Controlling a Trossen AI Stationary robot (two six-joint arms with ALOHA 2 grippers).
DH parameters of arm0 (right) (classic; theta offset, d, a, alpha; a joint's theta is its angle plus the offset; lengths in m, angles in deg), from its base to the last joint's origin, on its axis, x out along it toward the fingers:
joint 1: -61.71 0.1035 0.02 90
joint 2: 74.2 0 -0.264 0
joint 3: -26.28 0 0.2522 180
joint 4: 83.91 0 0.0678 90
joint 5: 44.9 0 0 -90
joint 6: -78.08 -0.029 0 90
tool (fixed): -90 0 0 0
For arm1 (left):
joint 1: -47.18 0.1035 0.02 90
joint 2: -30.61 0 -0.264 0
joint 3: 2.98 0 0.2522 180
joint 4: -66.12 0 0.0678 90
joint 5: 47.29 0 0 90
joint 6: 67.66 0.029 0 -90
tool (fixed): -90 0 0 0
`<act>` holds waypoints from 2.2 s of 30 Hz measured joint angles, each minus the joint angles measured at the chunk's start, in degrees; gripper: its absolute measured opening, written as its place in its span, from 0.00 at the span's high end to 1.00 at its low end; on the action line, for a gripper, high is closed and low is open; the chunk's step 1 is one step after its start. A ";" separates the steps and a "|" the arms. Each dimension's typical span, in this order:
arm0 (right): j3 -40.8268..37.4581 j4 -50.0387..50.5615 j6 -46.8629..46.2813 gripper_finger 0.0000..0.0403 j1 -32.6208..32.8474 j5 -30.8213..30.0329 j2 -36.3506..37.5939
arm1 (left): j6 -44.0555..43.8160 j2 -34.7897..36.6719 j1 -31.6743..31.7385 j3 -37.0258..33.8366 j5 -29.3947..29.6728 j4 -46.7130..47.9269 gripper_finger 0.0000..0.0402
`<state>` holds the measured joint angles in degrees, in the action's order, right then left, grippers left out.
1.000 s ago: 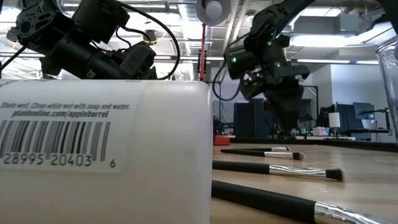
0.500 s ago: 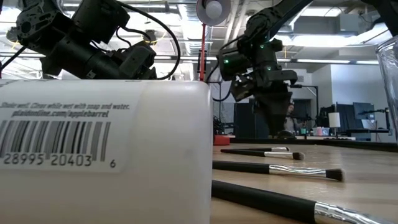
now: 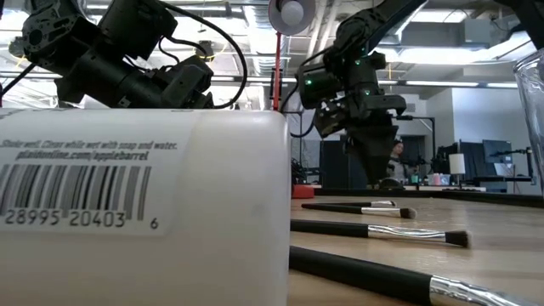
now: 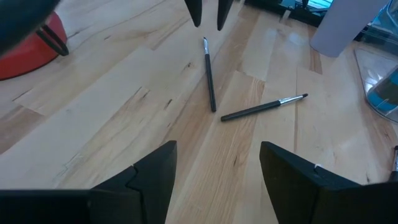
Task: Pick & Place Paint Supplies
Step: Put the black silver paint brush into the purple cup
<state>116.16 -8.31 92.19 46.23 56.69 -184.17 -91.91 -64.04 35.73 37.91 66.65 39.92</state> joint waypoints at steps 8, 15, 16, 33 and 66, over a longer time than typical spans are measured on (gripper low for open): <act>-0.94 -0.70 -0.04 0.64 0.85 -0.18 0.00 | 0.00 0.00 0.33 0.00 0.01 -0.02 0.48; -1.44 -1.29 -1.52 0.65 0.85 -1.68 0.04 | -0.02 0.00 0.24 -0.02 0.01 -0.09 0.48; -1.44 -1.29 -1.52 0.65 0.85 -1.68 0.04 | -0.05 0.00 0.24 -0.02 0.00 -0.11 0.48; -1.44 -4.64 -5.18 0.64 2.27 -3.84 0.04 | -0.17 0.00 -0.15 -0.02 -0.03 -0.46 0.48; -10.13 -8.56 -7.57 0.63 1.98 -6.23 0.31 | -0.20 0.00 -0.74 -0.02 -0.40 -0.94 0.48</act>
<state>106.03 -16.87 84.62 48.21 50.46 -183.87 -92.11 -64.04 34.99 37.89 66.26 38.98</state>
